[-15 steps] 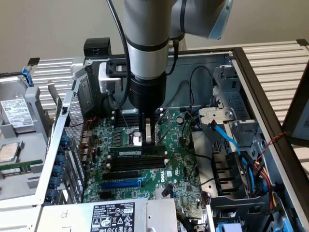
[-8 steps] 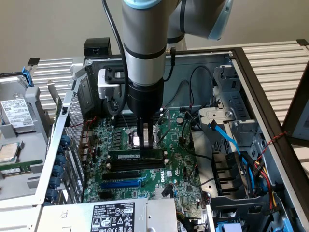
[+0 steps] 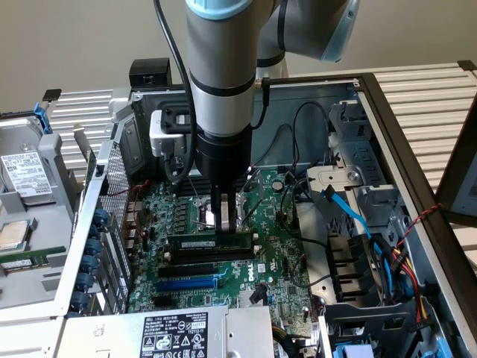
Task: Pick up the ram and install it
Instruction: 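Insert the ram into the slot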
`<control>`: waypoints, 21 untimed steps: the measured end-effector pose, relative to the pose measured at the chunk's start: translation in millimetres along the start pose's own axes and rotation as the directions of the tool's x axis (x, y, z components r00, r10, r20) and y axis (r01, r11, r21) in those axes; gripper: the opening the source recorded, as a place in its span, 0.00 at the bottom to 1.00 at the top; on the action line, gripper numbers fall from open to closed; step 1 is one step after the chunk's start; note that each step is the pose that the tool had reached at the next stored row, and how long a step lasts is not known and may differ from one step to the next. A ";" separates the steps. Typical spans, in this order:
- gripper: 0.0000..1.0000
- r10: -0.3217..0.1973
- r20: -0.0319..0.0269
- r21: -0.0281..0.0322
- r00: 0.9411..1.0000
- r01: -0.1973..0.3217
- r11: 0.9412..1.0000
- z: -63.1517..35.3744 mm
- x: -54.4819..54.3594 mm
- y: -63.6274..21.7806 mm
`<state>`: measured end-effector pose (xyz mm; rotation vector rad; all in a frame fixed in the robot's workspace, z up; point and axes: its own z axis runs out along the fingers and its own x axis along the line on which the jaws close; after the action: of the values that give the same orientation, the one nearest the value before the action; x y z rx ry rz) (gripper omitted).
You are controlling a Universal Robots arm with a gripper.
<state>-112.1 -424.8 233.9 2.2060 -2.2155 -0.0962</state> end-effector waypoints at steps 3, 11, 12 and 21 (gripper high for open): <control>0.13 0.000 0.000 0.000 1.000 0.000 1.000 0.1 0.1 -0.5; 0.13 0.000 0.000 0.000 1.000 0.000 1.000 2.2 0.5 -1.3; 0.13 0.000 0.000 0.000 1.000 0.000 1.000 2.4 0.5 -1.3; 0.13 0.000 0.000 0.007 1.000 0.000 1.000 2.5 0.5 -1.3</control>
<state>-110.9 -425.2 231.3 2.2096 -2.2188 -0.0885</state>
